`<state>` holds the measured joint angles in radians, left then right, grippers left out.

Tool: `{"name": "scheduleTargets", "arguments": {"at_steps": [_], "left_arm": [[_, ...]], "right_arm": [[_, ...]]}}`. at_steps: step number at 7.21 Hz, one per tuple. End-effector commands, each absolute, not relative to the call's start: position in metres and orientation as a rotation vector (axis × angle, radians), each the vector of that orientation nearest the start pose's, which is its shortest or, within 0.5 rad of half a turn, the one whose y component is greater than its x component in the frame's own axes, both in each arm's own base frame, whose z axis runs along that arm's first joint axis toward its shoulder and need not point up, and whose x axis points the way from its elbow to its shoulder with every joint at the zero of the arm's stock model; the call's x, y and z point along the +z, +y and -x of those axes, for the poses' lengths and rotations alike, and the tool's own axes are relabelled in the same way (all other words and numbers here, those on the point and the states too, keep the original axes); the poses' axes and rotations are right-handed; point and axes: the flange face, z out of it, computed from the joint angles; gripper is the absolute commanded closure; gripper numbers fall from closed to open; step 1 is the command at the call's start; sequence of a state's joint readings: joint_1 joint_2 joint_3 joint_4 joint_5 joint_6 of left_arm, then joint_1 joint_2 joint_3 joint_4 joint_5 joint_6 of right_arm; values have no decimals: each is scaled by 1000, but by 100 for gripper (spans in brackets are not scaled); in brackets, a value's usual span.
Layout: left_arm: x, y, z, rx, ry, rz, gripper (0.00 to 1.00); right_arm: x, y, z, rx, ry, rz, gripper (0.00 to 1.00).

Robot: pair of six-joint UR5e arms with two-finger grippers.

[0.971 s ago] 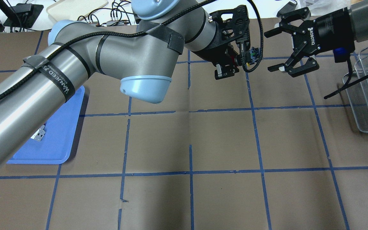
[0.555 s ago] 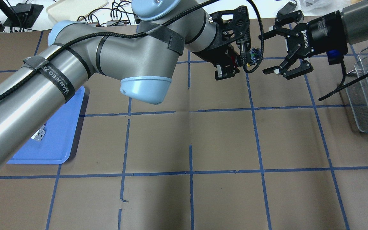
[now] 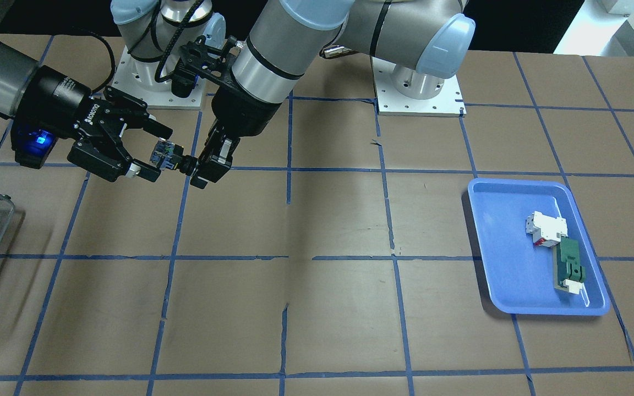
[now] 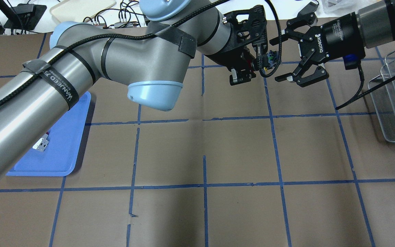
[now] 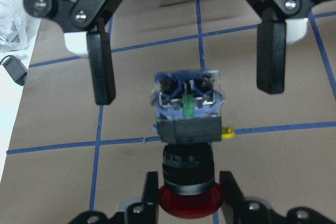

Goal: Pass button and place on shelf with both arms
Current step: 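Close the right gripper around the push-button's blue switch body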

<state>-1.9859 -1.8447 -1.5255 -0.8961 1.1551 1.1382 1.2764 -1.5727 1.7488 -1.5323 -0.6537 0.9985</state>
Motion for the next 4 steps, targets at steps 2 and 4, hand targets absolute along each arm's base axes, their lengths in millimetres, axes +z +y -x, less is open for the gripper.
{"name": "scheduleTargets", "arguments": {"at_steps": [2,4], "left_arm": [[450,-503,411,819,-1903,2061,100],[447,-506,411,813,-1906,2059,100]], "right_arm": [[439,-511,-68,611,1752,-1456,0],[438,-511,-68,615,1750,-1457,11]]}}
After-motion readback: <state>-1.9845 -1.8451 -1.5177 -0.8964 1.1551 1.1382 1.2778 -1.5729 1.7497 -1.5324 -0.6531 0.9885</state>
